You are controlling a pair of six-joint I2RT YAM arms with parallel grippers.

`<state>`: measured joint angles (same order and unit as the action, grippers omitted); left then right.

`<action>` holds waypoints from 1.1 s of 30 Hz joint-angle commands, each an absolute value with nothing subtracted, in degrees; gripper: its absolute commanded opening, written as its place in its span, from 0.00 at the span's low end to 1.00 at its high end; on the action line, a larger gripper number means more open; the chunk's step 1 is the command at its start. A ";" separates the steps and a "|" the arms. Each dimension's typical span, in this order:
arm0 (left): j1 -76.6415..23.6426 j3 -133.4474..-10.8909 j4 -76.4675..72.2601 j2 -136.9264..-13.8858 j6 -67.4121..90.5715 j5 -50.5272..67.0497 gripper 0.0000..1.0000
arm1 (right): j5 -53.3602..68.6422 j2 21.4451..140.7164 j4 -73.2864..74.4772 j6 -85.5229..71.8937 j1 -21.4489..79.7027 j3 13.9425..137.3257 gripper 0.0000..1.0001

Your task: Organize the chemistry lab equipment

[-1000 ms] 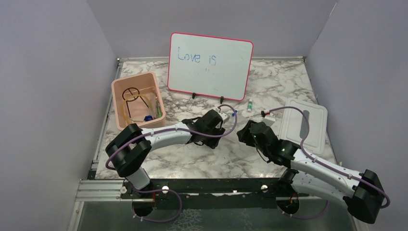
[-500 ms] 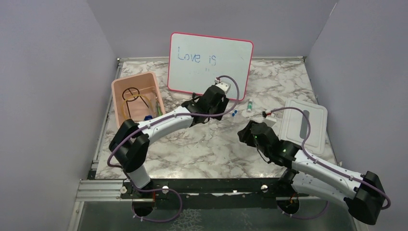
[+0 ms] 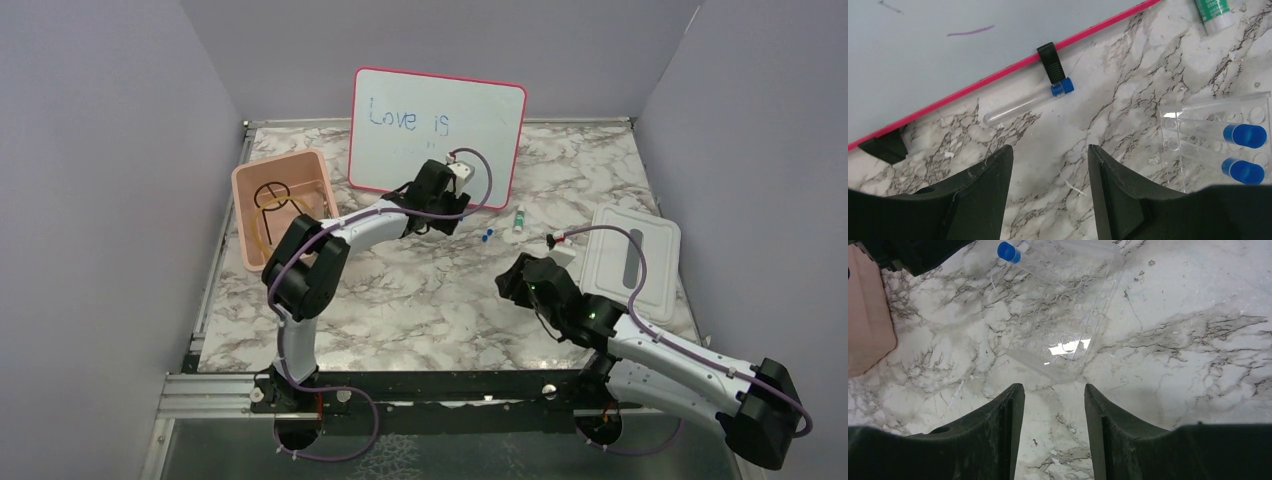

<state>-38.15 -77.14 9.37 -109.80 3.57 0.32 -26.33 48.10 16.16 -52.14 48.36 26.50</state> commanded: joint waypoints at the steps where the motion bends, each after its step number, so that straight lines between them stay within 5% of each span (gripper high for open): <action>1: -38.10 -80.26 3.25 -112.68 -6.49 7.60 0.61 | -28.01 48.19 16.41 -52.75 48.25 25.93 0.52; 25: -36.93 -85.85 4.91 -123.01 -20.11 12.40 0.65 | -27.86 48.88 16.07 -51.17 48.25 26.43 0.53; 33: -36.64 -85.97 7.85 -123.29 -18.20 10.61 0.47 | -28.21 49.01 16.26 -51.06 48.25 26.80 0.53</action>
<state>-37.08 -84.75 5.82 -122.50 -19.07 10.94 -26.76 49.10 16.40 -51.46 48.36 26.50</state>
